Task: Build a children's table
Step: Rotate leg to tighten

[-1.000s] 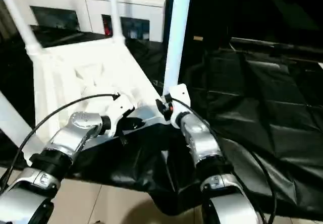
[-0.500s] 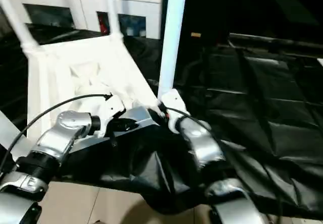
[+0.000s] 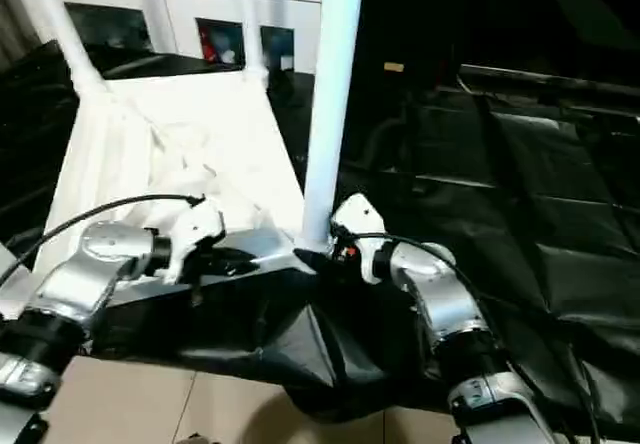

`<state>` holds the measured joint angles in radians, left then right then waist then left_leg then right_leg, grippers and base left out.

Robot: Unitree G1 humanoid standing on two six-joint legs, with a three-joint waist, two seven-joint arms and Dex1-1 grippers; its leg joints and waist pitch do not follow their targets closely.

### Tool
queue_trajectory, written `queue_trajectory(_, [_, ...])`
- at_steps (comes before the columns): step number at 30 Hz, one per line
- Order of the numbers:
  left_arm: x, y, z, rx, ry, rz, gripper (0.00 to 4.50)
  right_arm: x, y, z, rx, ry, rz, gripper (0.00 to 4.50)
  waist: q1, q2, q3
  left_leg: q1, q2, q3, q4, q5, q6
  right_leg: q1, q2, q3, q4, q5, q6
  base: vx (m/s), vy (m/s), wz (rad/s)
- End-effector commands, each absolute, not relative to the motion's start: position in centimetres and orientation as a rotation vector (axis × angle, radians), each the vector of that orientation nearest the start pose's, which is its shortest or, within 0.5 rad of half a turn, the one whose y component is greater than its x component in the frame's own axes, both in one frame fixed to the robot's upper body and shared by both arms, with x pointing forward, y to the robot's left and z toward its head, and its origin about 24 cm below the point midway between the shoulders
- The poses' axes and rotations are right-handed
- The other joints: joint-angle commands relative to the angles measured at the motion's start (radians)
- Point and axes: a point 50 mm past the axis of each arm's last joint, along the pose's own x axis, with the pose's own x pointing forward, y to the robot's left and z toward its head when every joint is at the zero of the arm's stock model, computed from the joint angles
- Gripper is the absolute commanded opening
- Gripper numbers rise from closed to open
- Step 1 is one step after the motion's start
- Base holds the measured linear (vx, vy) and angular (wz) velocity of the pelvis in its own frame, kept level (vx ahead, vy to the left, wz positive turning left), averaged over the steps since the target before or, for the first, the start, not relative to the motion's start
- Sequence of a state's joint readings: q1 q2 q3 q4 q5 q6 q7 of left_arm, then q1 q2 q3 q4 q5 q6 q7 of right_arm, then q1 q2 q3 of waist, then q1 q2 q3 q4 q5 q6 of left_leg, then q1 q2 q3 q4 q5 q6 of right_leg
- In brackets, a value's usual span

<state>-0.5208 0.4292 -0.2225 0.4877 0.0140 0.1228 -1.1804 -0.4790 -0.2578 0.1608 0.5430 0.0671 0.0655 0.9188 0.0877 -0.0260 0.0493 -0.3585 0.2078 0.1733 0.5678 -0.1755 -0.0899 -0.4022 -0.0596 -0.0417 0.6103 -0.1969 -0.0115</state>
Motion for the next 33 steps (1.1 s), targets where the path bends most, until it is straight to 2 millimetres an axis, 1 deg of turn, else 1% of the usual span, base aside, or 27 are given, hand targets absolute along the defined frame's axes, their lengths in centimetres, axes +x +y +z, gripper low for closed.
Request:
queue_trajectory(1, [30.9,15.5,6.2,0.407,0.387,-1.268,0.0,31.2,-12.5,4.0,-0.185,0.286,1.07,2.93,0.001,-0.003,-0.061,0.006,0.023,0.003,-0.057,-0.151,0.046,0.054,-0.068,0.039,-0.056,-0.055,-0.23,0.0,0.0,0.0])
queue_trajectory(2, [30.7,15.6,6.2,0.403,0.39,-1.271,0.0,31.1,-12.5,3.9,-0.18,0.292,1.083,2.91,0.0,-0.006,-0.061,0.006,0.023,0.003,-0.057,-0.15,0.047,0.054,-0.068,0.039,-0.057,-0.058,-0.229,0.0,0.0,0.0])
queue_trajectory(3, [30.5,15.6,6.2,0.399,0.392,-1.278,0.0,31.1,-12.4,3.9,-0.171,0.291,1.097,2.78,0.002,-0.005,-0.061,0.007,0.024,0.003,-0.057,-0.15,0.047,0.053,-0.07,0.039,-0.055,-0.06,-0.231,0.0,0.0,0.0])
queue_trajectory(4, [30.5,15.6,6.2,0.399,0.392,-1.278,0.0,31.1,-12.4,3.9,-0.171,0.291,1.097,2.78,0.002,-0.005,-0.06,0.006,0.023,0.003,-0.057,-0.149,0.046,0.053,-0.069,0.039,-0.056,-0.062,-0.231,0.0,0.0,0.0])
queue_trajectory(6, [30.2,15.6,6.2,0.395,0.393,-1.285,0.0,31.0,-12.3,3.9,-0.151,0.289,1.116,2.7,0.002,-0.009,-0.06,0.006,0.023,0.003,-0.057,-0.146,0.045,0.054,-0.069,0.039,-0.055,-0.059,-0.23,0.0,0.0,0.0])
queue_trajectory(10, [30.0,15.5,6.1,0.393,0.4,-1.296,0.0,31.0,-12.0,3.9,-0.139,0.289,1.146,2.67,0.001,-0.011,-0.06,0.007,0.022,0.004,-0.056,-0.139,0.045,0.054,-0.068,0.04,-0.053,-0.047,-0.234,0.0,0.0,0.0])
queue_trajectory(12, [29.9,15.6,6.1,0.393,0.402,-1.296,0.0,31.0,-11.9,3.9,-0.138,0.289,1.157,2.65,0.002,-0.012,-0.061,0.006,0.021,0.003,-0.055,-0.131,0.046,0.055,-0.068,0.039,-0.051,-0.037,-0.235,0.0,0.0,0.0])
queue_trajectory(13, [29.8,15.6,6.0,0.393,0.404,-1.296,0.0,30.9,-11.9,3.9,-0.138,0.29,1.159,2.65,0.003,-0.01,-0.061,0.006,0.021,0.003,-0.055,-0.128,0.046,0.056,-0.068,0.039,-0.051,-0.032,-0.235,0.0,0.0,0.0])
queue_trajectory(14, [29.8,15.5,6.0,0.392,0.405,-1.296,0.0,30.9,-11.9,3.8,-0.137,0.29,1.162,2.64,0.002,-0.011,-0.061,0.006,0.021,0.003,-0.055,-0.128,0.046,0.056,-0.068,0.039,-0.05,-0.03,-0.235,0.0,0.0,0.0])
queue_trajectory(15, [29.7,15.5,6.0,0.389,0.407,-1.297,0.0,30.9,-12.0,3.8,-0.137,0.291,1.163,2.64,0.003,-0.008,-0.061,0.006,0.021,0.003,-0.054,-0.127,0.047,0.057,-0.068,0.039,-0.05,-0.026,-0.237,0.0,0.0,0.0])
queue_trajectory(17, [29.6,15.5,5.9,0.388,0.409,-1.298,0.0,30.8,-12.0,3.8,-0.136,0.292,1.162,2.64,0.002,-0.009,-0.062,0.007,0.021,0.004,-0.053,-0.126,0.047,0.057,-0.067,0.039,-0.049,-0.019,-0.24,0.0,0.0,0.0])
queue_trajectory(20, [29.6,15.3,5.6,0.391,0.417,-1.278,0.0,30.8,-12.0,3.5,-0.128,0.299,1.133,2.64,0.002,-0.007,-0.062,0.007,0.02,0.004,-0.052,-0.126,0.046,0.056,-0.066,0.039,-0.049,-0.013,-0.243,0.0,0.0,0.0])
queue_trajectory(21, [29.7,15.1,5.5,0.393,0.419,-1.266,0.0,30.9,-12.1,3.4,-0.125,0.304,1.117,2.64,0.002,-0.007,-0.062,0.008,0.021,0.003,-0.053,-0.128,0.045,0.056,-0.066,0.039,-0.049,-0.017,-0.244,0.0,0.0,0.0])
queue_trajectory(23, [30.4,14.3,5.2,0.395,0.415,-1.2,0.0,31.4,-11.8,2.8,-0.12,0.312,1.002,2.64,0.001,-0.006,-0.06,0.008,0.02,0.003,-0.053,-0.139,0.039,0.055,-0.067,0.039,-0.051,-0.029,-0.245,0.0,0.0,0.0])
queue_trajectory(24, [30.7,13.7,5.0,0.389,0.411,-1.166,0.0,31.7,-11.5,2.6,-0.106,0.315,0.937,2.64,-0.002,-0.007,-0.057,0.01,0.02,0.003,-0.056,-0.161,0.028,0.052,-0.066,0.04,-0.057,-0.067,-0.239,0.0,0.0,0.0])
queue_trajectory(25, [30.9,13.4,5.0,0.385,0.408,-1.152,0.0,31.8,-11.4,2.5,-0.099,0.315,0.911,2.64,-0.002,-0.007,-0.054,0.014,0.02,0.003,-0.058,-0.195,0.011,0.05,-0.069,0.04,-0.064,-0.14,-0.226,0.0,0.0,0.0])
queue_trajectory(26, [31.6,12.0,4.9,0.361,0.393,-1.096,0.0,32.2,-10.6,2.2,-0.071,0.315,0.809,2.64,-0.004,-0.007,-0.053,0.013,0.019,0.002,-0.06,-0.208,0.002,0.051,-0.069,0.041,-0.066,-0.171,-0.217,0.0,0.0,0.0])
queue_trajectory(27, [31.8,11.3,4.9,0.348,0.387,-1.072,0.0,32.4,-10.2,2.1,-0.059,0.315,0.765,2.64,-0.006,-0.007,-0.051,0.018,0.018,0.002,-0.061,-0.234,-0.013,0.047,-0.069,0.042,-0.074,-0.234,-0.199,0.0,0.0,0.0])
queue_trajectory(28, [32.0,10.5,4.8,0.337,0.383,-1.057,0.0,32.6,-9.7,2.1,-0.038,0.315,0.721,2.64,-0.006,-0.008,-0.053,0.019,0.017,0.0,-0.061,-0.24,-0.02,0.048,-0.07,0.043,-0.077,-0.274,-0.182,0.0,0.0,0.0])
queue_trajectory(30, [32.2,9.9,4.8,0.329,0.38,-1.047,0.0,32.8,-9.3,2.1,-0.02,0.316,0.686,2.64,-0.004,-0.008,-0.055,0.017,0.018,-0.001,-0.061,-0.239,-0.019,0.046,-0.071,0.043,-0.079,-0.287,-0.167,0.0,0.0,0.0])
queue_trajectory(31, [32.2,9.4,4.7,0.327,0.379,-1.042,0.0,32.9,-8.8,2.1,-0.003,0.314,0.658,2.64,-0.003,-0.009,-0.055,0.015,0.018,-0.001,-0.061,-0.229,-0.014,0.046,-0.07,0.044,-0.078,-0.269,-0.164,0.0,0.0,0.0])
queue_trajectory(32, [32.3,8.5,4.7,0.324,0.376,-1.034,0.0,33.1,-7.9,2.3,0.028,0.313,0.611,2.64,-0.004,-0.009,-0.055,0.015,0.017,0.0,-0.061,-0.223,-0.012,0.044,-0.068,0.044,-0.078,-0.259,-0.163,0.0,0.0,0.0])
queue_trajectory(33, [32.4,8.1,4.7,0.324,0.375,-1.029,0.0,33.2,-7.5,2.3,0.039,0.313,0.592,2.64,-0.005,-0.009,-0.057,0.013,0.016,-0.002,-0.062,-0.215,-0.017,0.047,-0.069,0.042,-0.075,-0.253,-0.161,0.0,0.0,0.0])
